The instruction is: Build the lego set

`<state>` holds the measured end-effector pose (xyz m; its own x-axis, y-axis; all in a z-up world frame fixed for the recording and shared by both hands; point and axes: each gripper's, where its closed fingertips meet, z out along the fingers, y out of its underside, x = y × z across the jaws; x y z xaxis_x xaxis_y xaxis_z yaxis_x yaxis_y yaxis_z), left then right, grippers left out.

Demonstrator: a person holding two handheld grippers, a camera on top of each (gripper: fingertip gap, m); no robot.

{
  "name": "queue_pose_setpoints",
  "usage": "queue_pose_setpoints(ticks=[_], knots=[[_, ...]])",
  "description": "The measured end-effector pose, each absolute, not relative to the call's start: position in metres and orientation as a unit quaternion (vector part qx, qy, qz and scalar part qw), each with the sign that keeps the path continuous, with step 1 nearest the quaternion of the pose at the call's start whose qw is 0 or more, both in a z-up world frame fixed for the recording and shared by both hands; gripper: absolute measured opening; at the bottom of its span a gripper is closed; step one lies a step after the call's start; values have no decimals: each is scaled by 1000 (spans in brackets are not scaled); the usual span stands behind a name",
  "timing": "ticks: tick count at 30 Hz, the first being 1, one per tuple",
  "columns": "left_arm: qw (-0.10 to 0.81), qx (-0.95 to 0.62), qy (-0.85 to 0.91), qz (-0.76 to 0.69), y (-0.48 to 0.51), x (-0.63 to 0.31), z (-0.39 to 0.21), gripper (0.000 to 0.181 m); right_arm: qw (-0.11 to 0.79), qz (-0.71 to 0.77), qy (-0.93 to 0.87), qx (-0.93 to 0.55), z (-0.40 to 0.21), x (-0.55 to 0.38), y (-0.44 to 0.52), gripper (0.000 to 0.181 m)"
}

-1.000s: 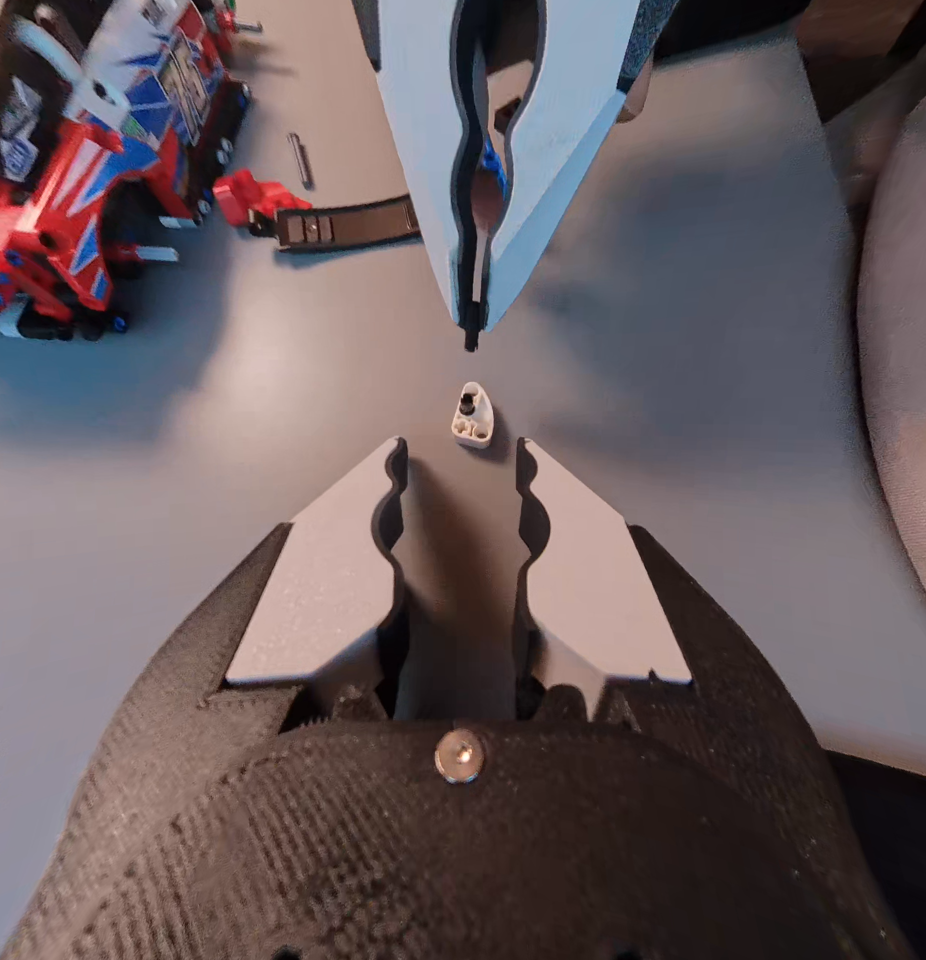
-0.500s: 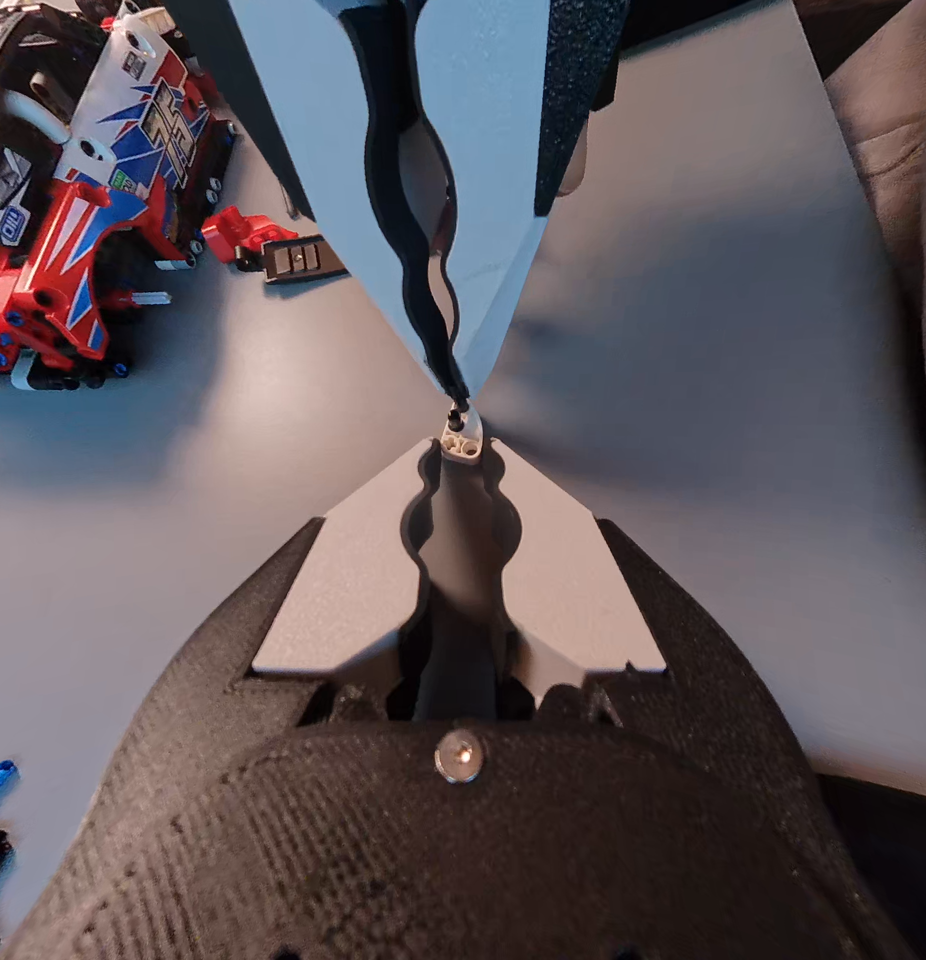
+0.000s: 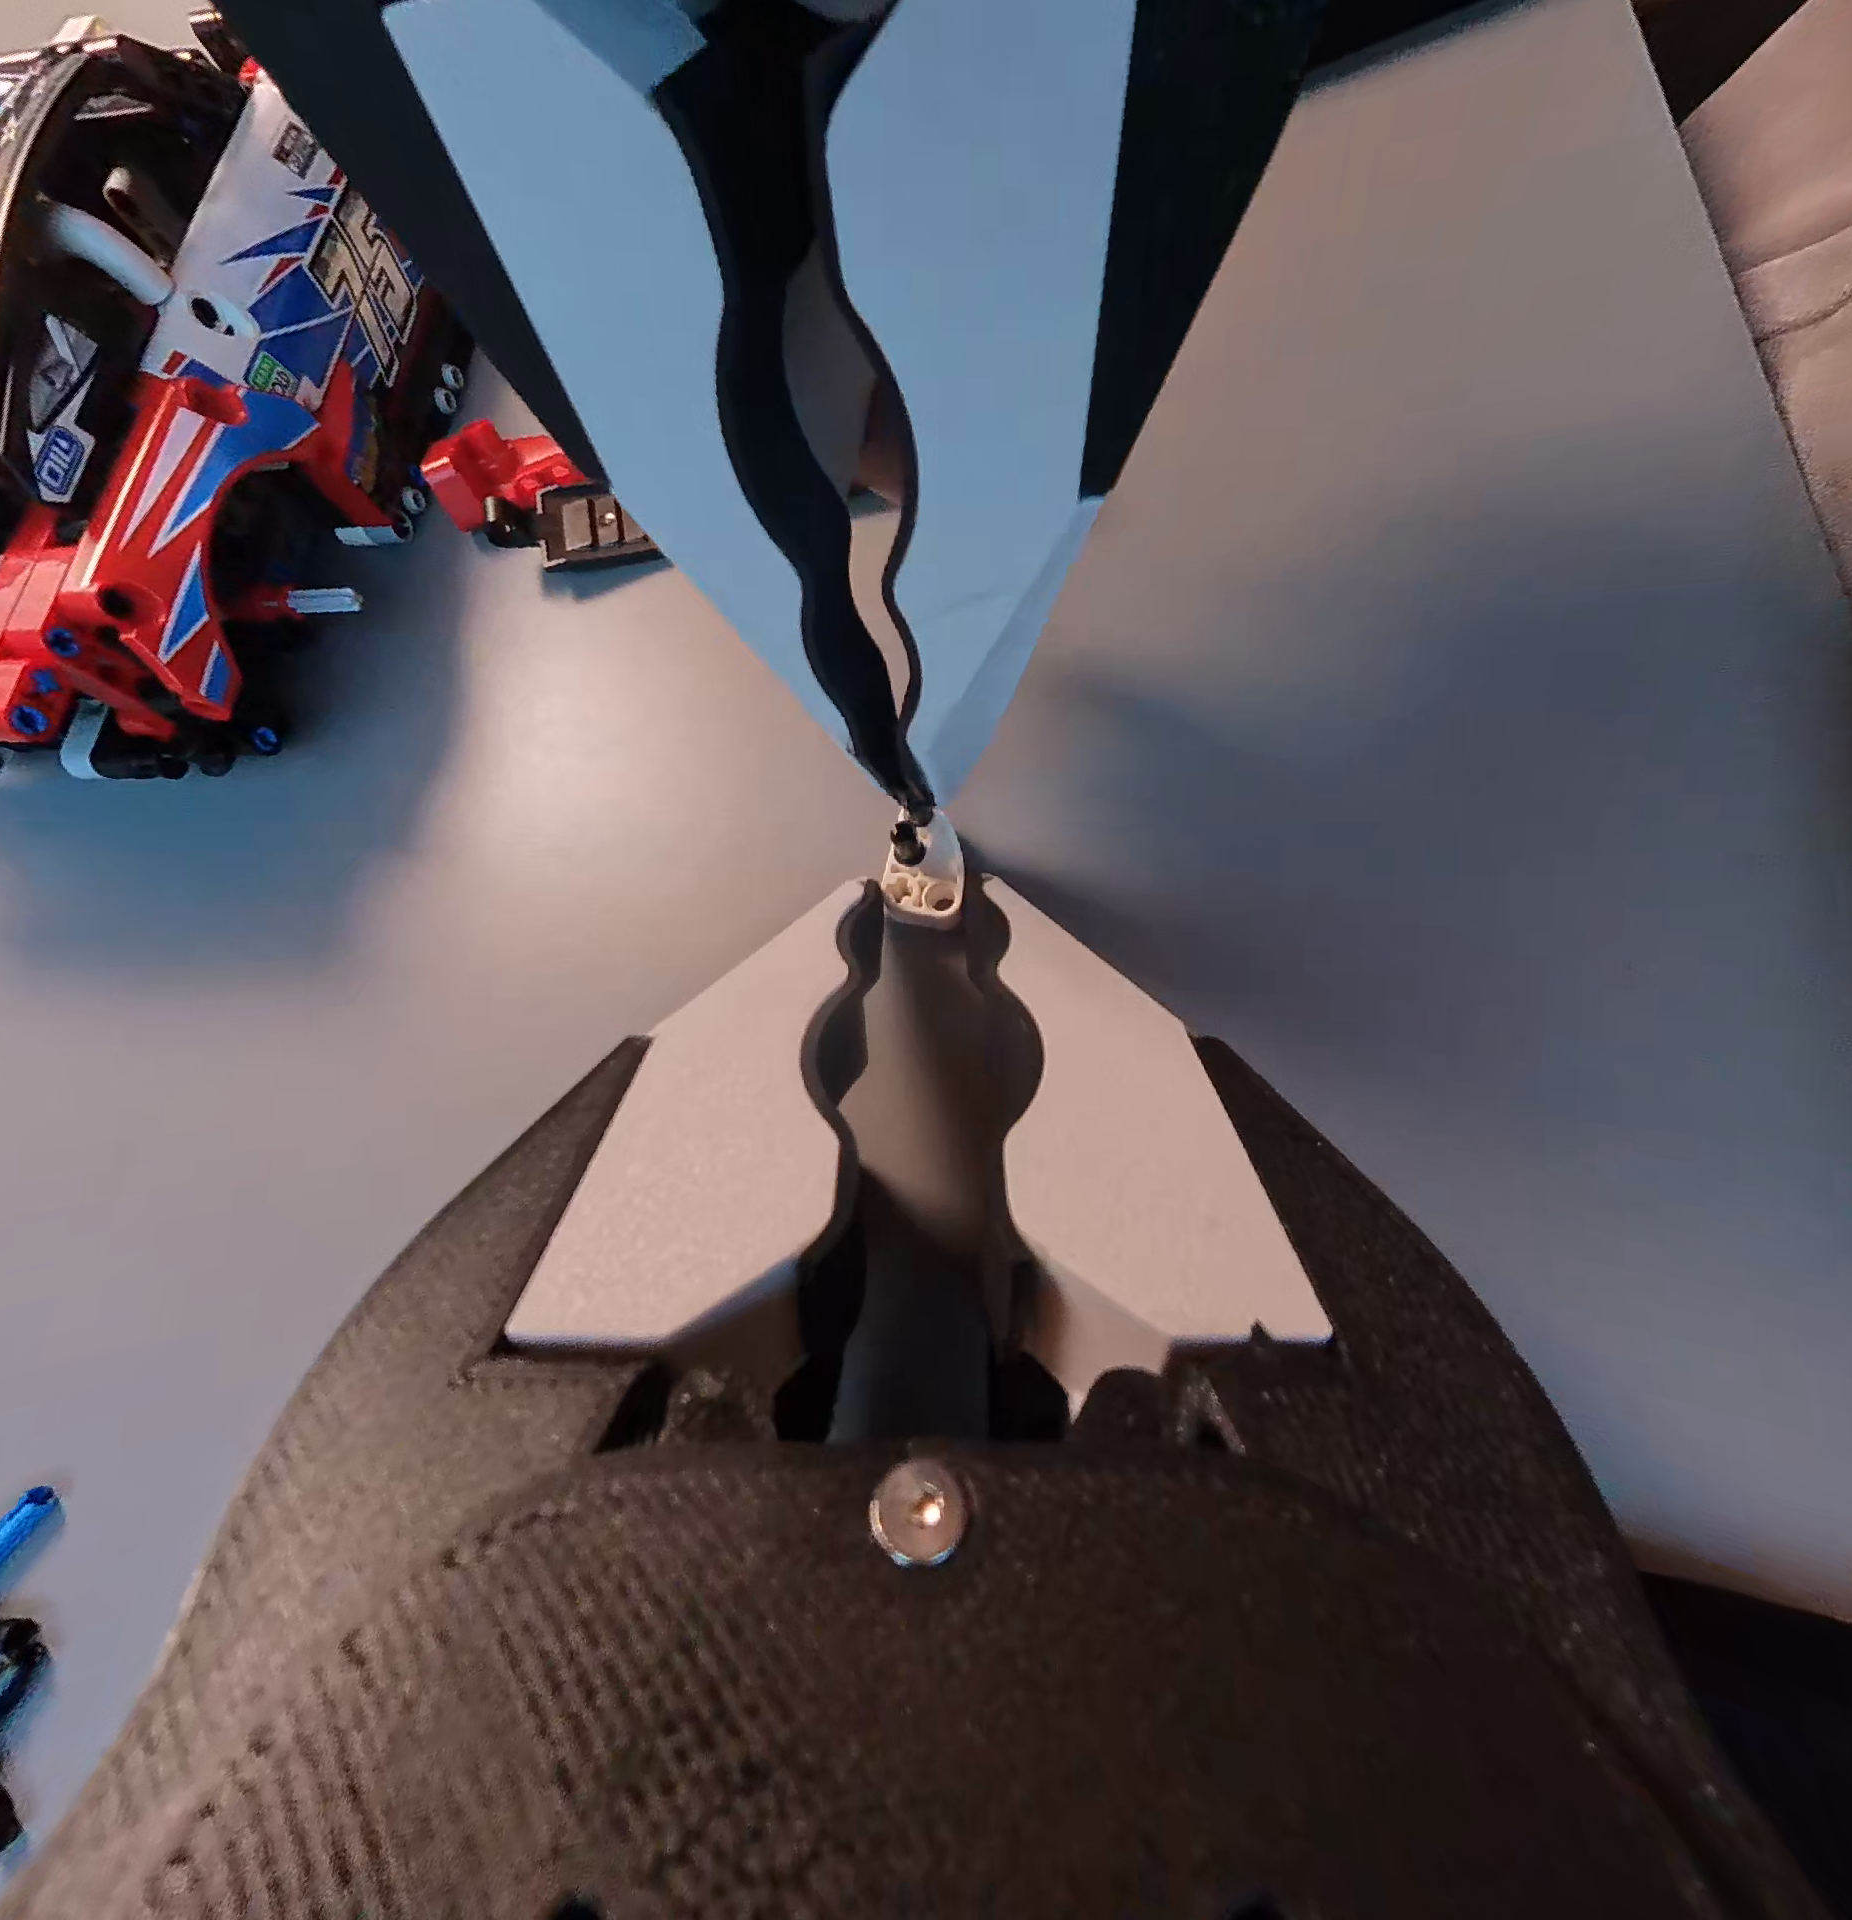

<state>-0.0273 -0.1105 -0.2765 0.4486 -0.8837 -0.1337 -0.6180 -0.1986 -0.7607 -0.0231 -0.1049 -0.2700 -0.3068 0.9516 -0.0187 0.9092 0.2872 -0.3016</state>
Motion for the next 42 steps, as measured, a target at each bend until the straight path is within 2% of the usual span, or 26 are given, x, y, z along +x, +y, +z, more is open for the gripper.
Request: queue_pose_setpoints(ticks=[16,18,22,33,42], knots=[[392,-763,487,-168,-110,-29,-277,14,78,158,-821,-544,-281,-10,-113,0],[395,-758,492,-165,-111,-29,-277,14,144,176,-818,-528,-281,-18,-112,0],[392,-762,487,-170,-111,-29,-277,13,116,202,-803,-548,-281,-18,-115,0],[391,-765,482,-173,-110,-30,-276,13,171,274,-748,-579,-258,-35,-92,0],[420,-761,451,-202,-106,-33,-263,19,305,323,-671,-593,-190,-78,-32,8]])
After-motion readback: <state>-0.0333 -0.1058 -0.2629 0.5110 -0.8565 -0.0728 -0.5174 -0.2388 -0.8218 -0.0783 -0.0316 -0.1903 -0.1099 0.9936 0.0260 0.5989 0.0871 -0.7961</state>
